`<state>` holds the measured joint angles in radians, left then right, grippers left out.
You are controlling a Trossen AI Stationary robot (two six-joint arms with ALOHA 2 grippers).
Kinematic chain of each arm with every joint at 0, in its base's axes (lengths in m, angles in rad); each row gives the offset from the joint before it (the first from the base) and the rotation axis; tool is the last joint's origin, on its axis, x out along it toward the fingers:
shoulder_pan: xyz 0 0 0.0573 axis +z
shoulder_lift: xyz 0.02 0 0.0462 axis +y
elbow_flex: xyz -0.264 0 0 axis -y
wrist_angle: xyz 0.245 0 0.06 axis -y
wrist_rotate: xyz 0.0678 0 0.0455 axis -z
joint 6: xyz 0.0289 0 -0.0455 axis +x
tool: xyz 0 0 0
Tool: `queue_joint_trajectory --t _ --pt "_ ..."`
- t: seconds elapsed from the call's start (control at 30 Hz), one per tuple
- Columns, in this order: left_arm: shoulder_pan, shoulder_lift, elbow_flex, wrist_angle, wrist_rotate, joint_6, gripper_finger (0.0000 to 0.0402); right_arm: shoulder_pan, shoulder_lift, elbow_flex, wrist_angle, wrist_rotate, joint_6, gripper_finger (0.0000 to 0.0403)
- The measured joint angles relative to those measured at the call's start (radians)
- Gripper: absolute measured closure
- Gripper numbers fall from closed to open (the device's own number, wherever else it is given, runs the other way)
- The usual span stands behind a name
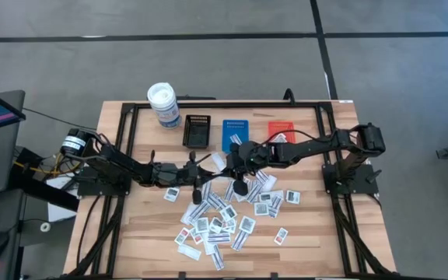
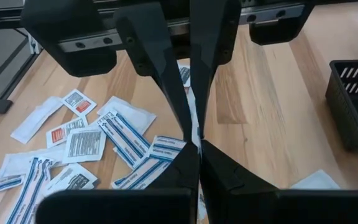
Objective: Pick & Place First Aid Supplies
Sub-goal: Put the blue bandage into the blue bin
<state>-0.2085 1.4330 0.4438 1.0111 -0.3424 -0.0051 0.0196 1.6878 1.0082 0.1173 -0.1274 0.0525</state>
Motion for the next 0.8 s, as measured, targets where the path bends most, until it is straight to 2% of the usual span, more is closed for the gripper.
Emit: queue_joint_trajectory --t 0.2,0.37,0.6,0.8 --pt "0.001 0.000 0.000 0.009 -0.013 0.000 0.0373 0.001 0.000 -0.001 -0.019 -0.005 0.000 0.0403" --pt "0.001 0.000 0.000 0.008 -0.012 0.000 0.0395 0.001 0.000 -0.001 -0.017 -0.005 0.000 0.0403" --pt "0.001 0.000 0.000 0.008 -0.012 0.001 0.0397 0.001 0.000 -0.001 -0.002 -0.005 0.011 0.0402" --pt "0.000 0.000 0.000 0.007 -0.006 0.001 0.0397 0.001 0.000 -0.001 -0.031 0.010 0.035 0.0371"
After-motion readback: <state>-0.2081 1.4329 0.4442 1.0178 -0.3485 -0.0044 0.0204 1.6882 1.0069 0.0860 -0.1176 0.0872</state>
